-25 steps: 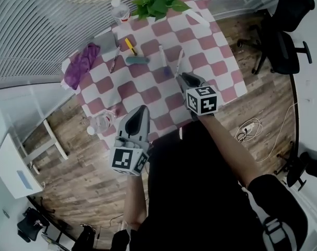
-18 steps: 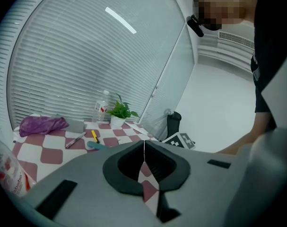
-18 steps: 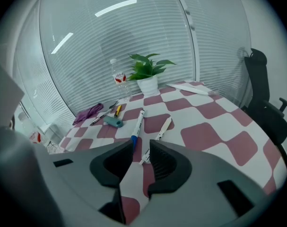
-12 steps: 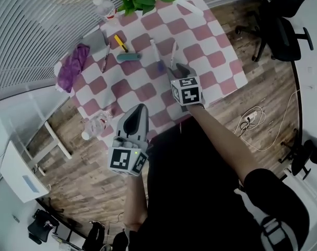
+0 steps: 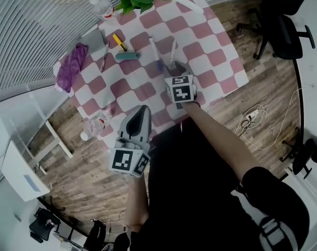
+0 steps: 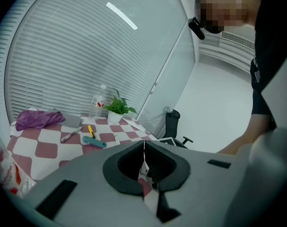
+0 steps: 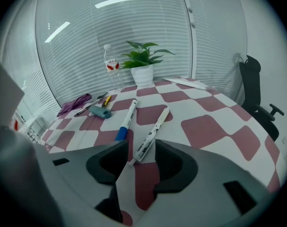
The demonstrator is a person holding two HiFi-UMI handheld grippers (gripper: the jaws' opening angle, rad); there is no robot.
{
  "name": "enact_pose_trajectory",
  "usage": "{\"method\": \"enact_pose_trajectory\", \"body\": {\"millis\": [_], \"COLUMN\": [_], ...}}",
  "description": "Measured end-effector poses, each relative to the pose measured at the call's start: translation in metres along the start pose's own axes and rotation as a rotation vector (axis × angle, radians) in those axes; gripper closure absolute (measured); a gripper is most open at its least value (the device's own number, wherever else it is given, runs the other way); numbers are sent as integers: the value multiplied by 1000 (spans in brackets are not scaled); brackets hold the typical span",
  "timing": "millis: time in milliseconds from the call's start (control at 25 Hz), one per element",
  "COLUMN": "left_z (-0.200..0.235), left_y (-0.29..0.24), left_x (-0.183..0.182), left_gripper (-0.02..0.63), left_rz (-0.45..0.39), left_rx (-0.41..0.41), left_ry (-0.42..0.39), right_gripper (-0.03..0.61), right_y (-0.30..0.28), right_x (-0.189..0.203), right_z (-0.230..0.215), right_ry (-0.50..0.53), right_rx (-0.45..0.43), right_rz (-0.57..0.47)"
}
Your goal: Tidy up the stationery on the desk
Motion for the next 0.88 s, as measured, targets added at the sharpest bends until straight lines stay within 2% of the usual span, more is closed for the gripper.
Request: {"method": "enact_pose_trajectory", "body": {"millis": [360, 640, 880], "left_z": [-6, -4, -11], "left_y": [-4, -5, -7], "left_x": [4, -2, -2], "left_gripper": [580, 580, 580], "left_rz": [-12, -34, -41], "left_rx": [-7, -11, 0], "left_ry": [25, 26, 36], "right_gripper": [457, 491, 508], "right_y": [-1, 0, 12], "right_x": [1, 7, 11], "right_z": [-6, -10, -21], "right_ry": [68, 4, 0], "right_rx": [3, -8, -34], "right_rz": [25, 99, 129]}}
Point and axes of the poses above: the fingertips, and each gripper's own axes: y backward along the fingers, z to its left, x out of its underside, the point moved 1 cm from there along y, backward along the fingers, and after that the axes turned 9 degrees about -z, right-handed, at the moved point
